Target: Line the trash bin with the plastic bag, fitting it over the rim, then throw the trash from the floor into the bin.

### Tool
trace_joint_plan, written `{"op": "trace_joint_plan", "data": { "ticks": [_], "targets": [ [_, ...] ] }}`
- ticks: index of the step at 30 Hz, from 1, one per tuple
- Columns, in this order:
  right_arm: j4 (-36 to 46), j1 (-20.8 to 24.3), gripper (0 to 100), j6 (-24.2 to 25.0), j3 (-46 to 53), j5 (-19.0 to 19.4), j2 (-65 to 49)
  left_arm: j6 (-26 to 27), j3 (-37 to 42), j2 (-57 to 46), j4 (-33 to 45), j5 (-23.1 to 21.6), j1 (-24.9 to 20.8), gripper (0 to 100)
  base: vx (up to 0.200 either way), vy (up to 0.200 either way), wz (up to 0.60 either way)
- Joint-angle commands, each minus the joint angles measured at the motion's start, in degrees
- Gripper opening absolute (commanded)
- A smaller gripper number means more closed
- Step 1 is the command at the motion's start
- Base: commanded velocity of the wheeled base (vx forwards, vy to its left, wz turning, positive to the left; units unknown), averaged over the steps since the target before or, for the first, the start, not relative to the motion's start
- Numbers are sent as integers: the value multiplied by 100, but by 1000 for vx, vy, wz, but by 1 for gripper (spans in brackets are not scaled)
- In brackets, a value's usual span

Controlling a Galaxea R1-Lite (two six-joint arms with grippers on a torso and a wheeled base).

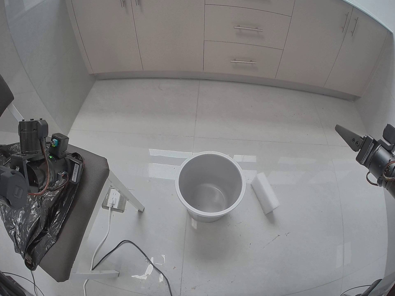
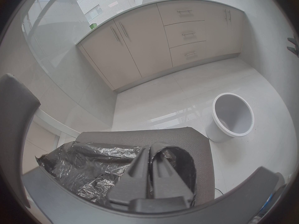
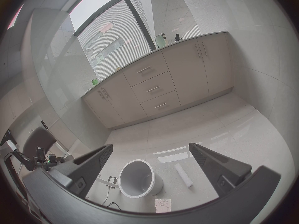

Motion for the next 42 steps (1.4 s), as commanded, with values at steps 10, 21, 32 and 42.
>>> {"op": "trace_joint_plan", "data": {
  "ticks": [10, 21, 32, 42],
  "targets": [
    [-282, -46, 100, 503, -37, -18, 87, -2385, -1318, 453, -1266, 16, -533, 0, 0, 0, 0],
    [-326, 297, 100, 511, 147, -44, 184, -4732, -2917, 400, 70, 69, -1385, 0, 0, 0, 0],
    [-317, 1791, 100, -376, -828, -879, 1520, -5734, -5598, 1086, 2206, -28, -2001, 0, 0, 0, 0],
    [-326, 2538, 100, -1053, -1936, -1503, 2935, -6244, -7459, 1903, 3621, -713, -2141, 0, 0, 0, 0]
  ]
}}
